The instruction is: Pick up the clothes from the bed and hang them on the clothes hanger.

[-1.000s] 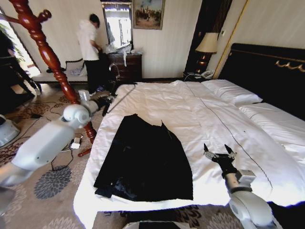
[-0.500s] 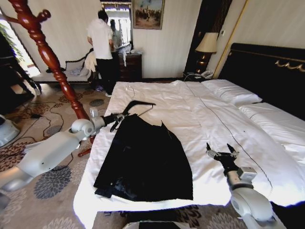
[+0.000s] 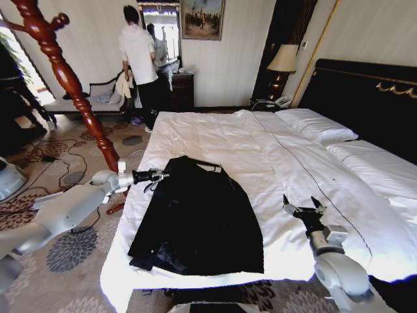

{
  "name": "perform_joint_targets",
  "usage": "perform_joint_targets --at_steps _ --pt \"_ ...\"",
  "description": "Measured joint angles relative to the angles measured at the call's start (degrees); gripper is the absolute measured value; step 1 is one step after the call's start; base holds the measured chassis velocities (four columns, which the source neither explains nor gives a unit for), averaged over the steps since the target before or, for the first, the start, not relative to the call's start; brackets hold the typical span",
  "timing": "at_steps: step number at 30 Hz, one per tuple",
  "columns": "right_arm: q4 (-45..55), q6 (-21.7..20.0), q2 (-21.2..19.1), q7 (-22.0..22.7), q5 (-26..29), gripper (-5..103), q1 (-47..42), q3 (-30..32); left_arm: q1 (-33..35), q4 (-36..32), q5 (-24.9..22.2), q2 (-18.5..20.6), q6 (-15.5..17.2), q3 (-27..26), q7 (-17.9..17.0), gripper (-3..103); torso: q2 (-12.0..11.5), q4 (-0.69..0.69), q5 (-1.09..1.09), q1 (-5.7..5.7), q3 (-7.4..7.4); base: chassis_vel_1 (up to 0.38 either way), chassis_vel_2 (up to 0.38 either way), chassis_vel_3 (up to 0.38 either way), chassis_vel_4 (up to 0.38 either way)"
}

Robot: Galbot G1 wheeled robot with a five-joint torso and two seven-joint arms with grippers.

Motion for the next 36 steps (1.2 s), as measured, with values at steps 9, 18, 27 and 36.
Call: perform_joint_targets --at_steps 9,18,27,36 --pt "-2.1 -0.8 -1.4 1.0 1.7 100 3.5 -2.0 -1.9 7.2 5.2 -5.1 -0.5 0.9 2.9 16 0.0 -0.01 0.00 0.00 0.00 0.000 0.000 0.000 0.000" --pt "-4.2 -2.6 -6.4 2.7 7.3 100 8.6 -5.7 -3.2 17.3 8.8 -13.7 -0.7 2.2 4.7 16 0.0 -0.02 0.00 0.01 0.01 0.000 0.000 0.000 0.000" --pt "-7.2 -5.3 -11.7 4.6 16.3 100 16.9 -12.5 -5.3 24.3 12.2 -18.7 -0.9 2.9 4.9 16 0.0 -0.01 0.00 0.02 0.01 0.000 0.000 0.000 0.000" --pt "-13.9 -8.5 -13.7 4.7 25.2 100 31.7 -22.1 -6.5 29.3 13.6 -21.6 -1.6 3.2 5.8 16 0.0 -0.02 0.01 0.02 0.01 0.000 0.000 0.000 0.000"
